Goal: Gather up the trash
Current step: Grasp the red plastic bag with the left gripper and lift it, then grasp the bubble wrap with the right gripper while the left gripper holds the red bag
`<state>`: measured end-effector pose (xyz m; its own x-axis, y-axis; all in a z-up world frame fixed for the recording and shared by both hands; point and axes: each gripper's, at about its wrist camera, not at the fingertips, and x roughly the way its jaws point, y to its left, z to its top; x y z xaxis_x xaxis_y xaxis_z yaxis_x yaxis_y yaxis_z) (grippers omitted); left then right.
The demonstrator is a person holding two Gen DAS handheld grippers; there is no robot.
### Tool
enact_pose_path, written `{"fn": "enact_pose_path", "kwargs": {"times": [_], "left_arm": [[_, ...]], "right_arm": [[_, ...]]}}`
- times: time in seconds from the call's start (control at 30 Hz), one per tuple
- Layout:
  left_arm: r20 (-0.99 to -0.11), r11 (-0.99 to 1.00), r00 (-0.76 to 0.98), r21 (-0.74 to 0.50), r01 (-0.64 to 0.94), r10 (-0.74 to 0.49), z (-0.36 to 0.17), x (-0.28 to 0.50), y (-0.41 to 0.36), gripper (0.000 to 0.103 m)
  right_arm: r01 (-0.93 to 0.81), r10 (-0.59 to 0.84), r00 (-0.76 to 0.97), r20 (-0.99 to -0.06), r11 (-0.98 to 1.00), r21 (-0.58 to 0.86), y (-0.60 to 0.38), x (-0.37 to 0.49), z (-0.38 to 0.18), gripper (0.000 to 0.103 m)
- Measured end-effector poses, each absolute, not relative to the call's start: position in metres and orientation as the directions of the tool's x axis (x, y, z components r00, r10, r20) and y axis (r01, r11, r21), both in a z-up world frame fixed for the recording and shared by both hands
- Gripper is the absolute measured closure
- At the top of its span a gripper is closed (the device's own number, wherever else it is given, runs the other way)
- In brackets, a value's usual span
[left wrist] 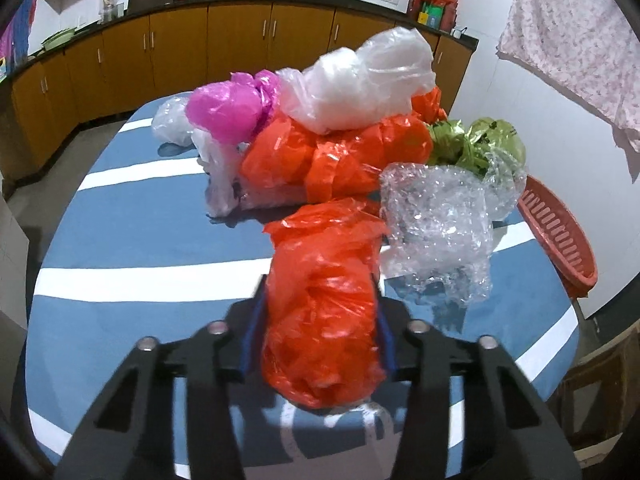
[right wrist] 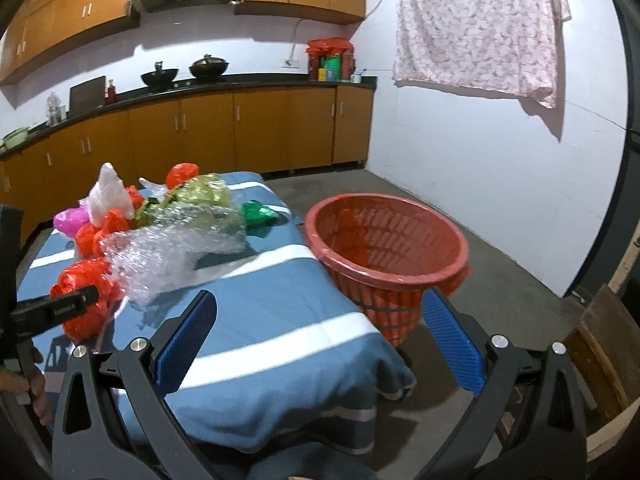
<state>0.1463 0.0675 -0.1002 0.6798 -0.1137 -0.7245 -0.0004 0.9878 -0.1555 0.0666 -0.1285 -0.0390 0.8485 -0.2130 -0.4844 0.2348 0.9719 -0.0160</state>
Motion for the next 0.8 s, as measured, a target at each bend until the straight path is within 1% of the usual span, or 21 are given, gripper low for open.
{"fn": "enact_pose_path", "kwargs": {"times": [0.1,0.17,0.3,0.47,0.5,0.57,0.6,0.67,0.73,0.8], "left_arm": [[-0.71,0.988,0.696,-0.153,0.0,-0.11,-0.096,0.142,0.077,0.072],[-0.7,0.99,0.707,-0.142,-0.001,-0.1,-0.093,0.138,0.084,0.074],[-0.674,0.99,0.733,-0.144,-0.012,-0.089,-0.087,0.124,0.102,0.075],[-0.649,0.989,0.759,-0.142,-0.041,-0.061,-0.081,0.109,0.121,0.075],[-0.643,0.989,0.764,-0.14,-0.05,-0.052,-0.079,0.106,0.126,0.075],[-0.63,0.988,0.776,-0.143,-0.066,-0.039,-0.075,0.101,0.137,0.075],[-0.626,0.987,0.779,-0.145,-0.072,-0.035,-0.074,0.1,0.141,0.075],[-0.616,0.985,0.787,-0.153,-0.083,-0.029,-0.07,0.098,0.148,0.075],[-0.604,0.983,0.797,-0.163,-0.088,-0.028,-0.067,0.095,0.154,0.075],[-0.596,0.981,0.803,-0.17,-0.091,-0.028,-0.065,0.092,0.157,0.075]], "right_arm": [[0.205,-0.185,0.862,-0.472,0.979,-0.009,-0.12,0.077,-0.034,0.002],[0.18,-0.16,0.872,-0.462,0.984,-0.002,-0.113,0.086,-0.03,0.002],[0.142,-0.119,0.88,-0.46,0.99,0.016,-0.103,0.104,-0.025,0.002],[0.123,-0.061,0.861,-0.505,0.988,0.09,-0.095,0.134,-0.029,0.002],[0.117,-0.047,0.858,-0.512,0.988,0.105,-0.092,0.138,-0.03,0.003],[0.1,-0.021,0.845,-0.535,0.988,0.118,-0.082,0.15,-0.032,0.011],[0.09,-0.012,0.841,-0.541,0.989,0.118,-0.077,0.155,-0.033,0.012],[0.071,0.005,0.83,-0.557,0.991,0.114,-0.066,0.163,-0.036,0.021],[0.051,0.026,0.82,-0.572,0.992,0.118,-0.055,0.17,-0.039,0.024],[0.045,0.031,0.811,-0.584,0.992,0.114,-0.045,0.176,-0.042,0.024]]}}
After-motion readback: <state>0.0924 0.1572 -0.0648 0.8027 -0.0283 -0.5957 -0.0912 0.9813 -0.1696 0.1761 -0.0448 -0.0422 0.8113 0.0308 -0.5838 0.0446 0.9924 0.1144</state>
